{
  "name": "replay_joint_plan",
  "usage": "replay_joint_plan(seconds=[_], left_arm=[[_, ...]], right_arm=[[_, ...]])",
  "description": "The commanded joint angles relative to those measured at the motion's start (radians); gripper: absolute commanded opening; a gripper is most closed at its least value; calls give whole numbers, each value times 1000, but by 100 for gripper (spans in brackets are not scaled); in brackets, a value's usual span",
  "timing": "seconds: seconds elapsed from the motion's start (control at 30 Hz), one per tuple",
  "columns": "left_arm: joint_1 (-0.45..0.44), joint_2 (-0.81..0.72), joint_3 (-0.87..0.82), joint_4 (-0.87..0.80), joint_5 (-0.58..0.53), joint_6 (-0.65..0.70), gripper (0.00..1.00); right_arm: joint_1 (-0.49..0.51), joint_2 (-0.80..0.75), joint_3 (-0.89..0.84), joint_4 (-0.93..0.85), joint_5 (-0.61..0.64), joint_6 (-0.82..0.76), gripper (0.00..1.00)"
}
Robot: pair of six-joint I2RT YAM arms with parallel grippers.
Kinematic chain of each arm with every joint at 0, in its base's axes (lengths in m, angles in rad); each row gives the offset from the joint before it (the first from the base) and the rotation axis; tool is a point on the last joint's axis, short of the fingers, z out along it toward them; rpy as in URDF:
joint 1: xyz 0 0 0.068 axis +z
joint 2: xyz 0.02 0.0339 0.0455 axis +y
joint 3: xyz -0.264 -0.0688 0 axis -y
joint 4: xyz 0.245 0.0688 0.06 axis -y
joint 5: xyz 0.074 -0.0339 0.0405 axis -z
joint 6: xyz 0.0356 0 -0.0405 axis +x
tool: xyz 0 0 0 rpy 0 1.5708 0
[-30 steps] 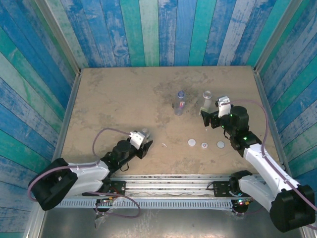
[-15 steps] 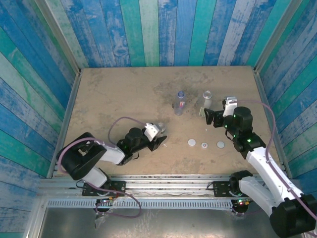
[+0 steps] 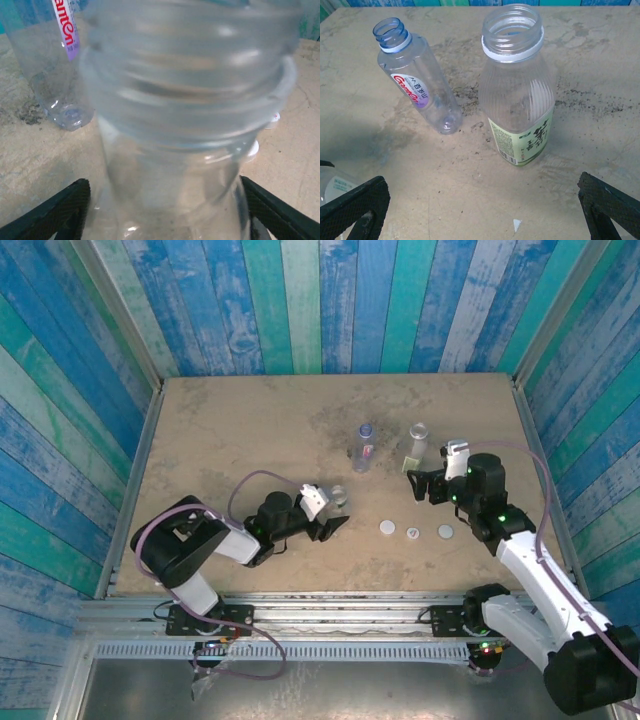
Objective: Screw on the bottle caps
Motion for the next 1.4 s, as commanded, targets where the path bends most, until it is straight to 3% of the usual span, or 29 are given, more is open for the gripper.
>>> replay_joint_plan(seconds=[0.0, 0.33, 0.5, 0.7, 0.87, 1.1, 1.27, 1.37], left_arm=[[17, 34, -22, 103, 34, -13, 82], [34, 132, -88, 332, 78, -13, 73], [34, 149, -78, 328, 89, -9, 63], [48, 172, -51, 301, 125, -2, 56], [60, 175, -41, 286, 161, 7, 58], [60, 197, -18, 268, 184, 26, 71], [60, 207, 4, 248, 212, 35, 70], [60, 218, 9, 251, 222, 35, 65]], right_arm=[[3, 8, 33, -47, -20, -7, 100], [86, 27, 21, -59, 27, 14, 100], [99, 31, 6, -56, 65, 46, 100], [100, 40, 14, -106, 194, 100, 99], [97, 55, 15, -156, 289, 140, 99], [96, 87, 14, -159, 271, 148, 100], [95, 107, 13, -167, 283, 168, 100], [92, 111, 13, -171, 293, 184, 100]])
